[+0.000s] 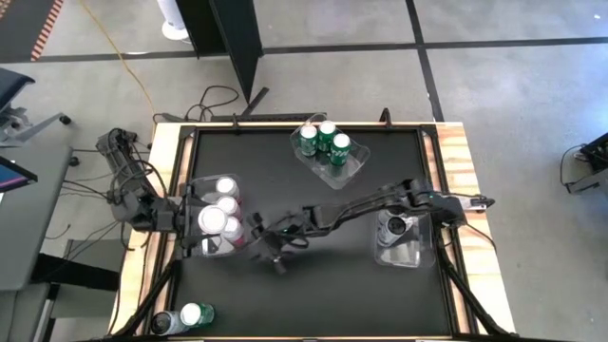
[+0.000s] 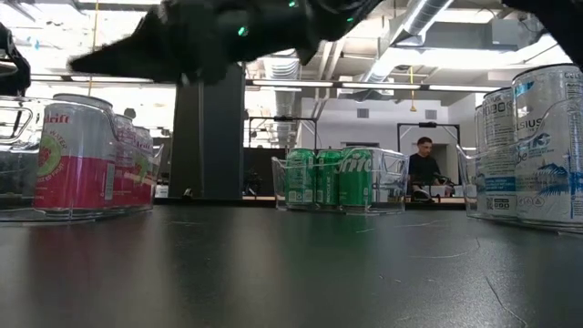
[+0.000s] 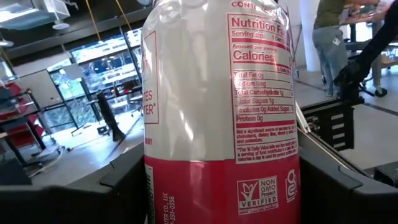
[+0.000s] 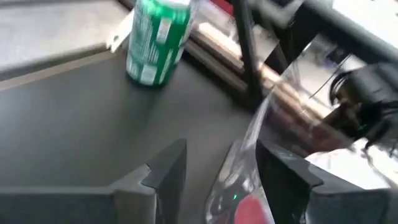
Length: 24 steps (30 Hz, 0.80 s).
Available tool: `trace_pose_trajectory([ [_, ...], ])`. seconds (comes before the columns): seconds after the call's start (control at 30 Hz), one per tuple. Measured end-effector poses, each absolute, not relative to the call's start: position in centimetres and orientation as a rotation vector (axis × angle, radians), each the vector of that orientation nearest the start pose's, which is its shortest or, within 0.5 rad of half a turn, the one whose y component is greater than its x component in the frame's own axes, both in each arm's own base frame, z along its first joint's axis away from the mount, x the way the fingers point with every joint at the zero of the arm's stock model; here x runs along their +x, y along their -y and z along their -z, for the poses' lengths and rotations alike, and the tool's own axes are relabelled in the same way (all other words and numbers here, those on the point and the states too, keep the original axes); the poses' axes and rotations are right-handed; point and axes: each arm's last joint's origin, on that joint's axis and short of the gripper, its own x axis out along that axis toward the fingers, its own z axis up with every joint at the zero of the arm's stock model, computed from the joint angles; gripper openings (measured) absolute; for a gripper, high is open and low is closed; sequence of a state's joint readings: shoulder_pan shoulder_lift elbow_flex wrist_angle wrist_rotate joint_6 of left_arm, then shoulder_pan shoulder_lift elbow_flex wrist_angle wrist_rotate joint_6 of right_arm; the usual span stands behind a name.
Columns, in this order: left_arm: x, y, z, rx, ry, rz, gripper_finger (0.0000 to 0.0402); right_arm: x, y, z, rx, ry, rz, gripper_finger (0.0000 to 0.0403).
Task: Sort soda cans
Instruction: Put the pink white soda can into the left transparent bin
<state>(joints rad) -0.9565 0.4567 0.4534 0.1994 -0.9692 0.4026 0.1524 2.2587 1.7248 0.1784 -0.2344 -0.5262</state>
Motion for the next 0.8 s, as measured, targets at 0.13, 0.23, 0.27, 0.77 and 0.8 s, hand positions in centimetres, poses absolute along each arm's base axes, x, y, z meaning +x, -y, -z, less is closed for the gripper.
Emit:
trace_pose_trajectory([
  [0.13, 8.3, 7.7, -29.6, 0.236, 0.109, -0.03, 0.0287, 53.1, -9.3, -19.7, -0.547, -0.295, -0.478, 0.0211],
  [0.23, 8.3, 7.7, -29.6, 0.219, 0.111, -0.027, 0.0287, 54.4, -9.6, -18.9, -0.572, -0.358, -0.442, 0.0211],
  [0.27, 8.3, 7.7, -29.5, 0.217, 0.11, -0.02, 0.0287, 54.8, -9.7, -18.7, -0.579, -0.364, -0.439, 0.0211],
  [0.77, 8.4, 7.9, -29.3, 0.227, 0.102, 0.017, 0.0287, 55.3, -7.9, -18.2, -0.542, -0.517, -0.331, 0.0206],
  [0.8, 8.4, 7.9, -29.3, 0.229, 0.102, 0.016, 0.0287, 55.3, -7.9, -18.1, -0.543, -0.527, -0.332, 0.0203],
])
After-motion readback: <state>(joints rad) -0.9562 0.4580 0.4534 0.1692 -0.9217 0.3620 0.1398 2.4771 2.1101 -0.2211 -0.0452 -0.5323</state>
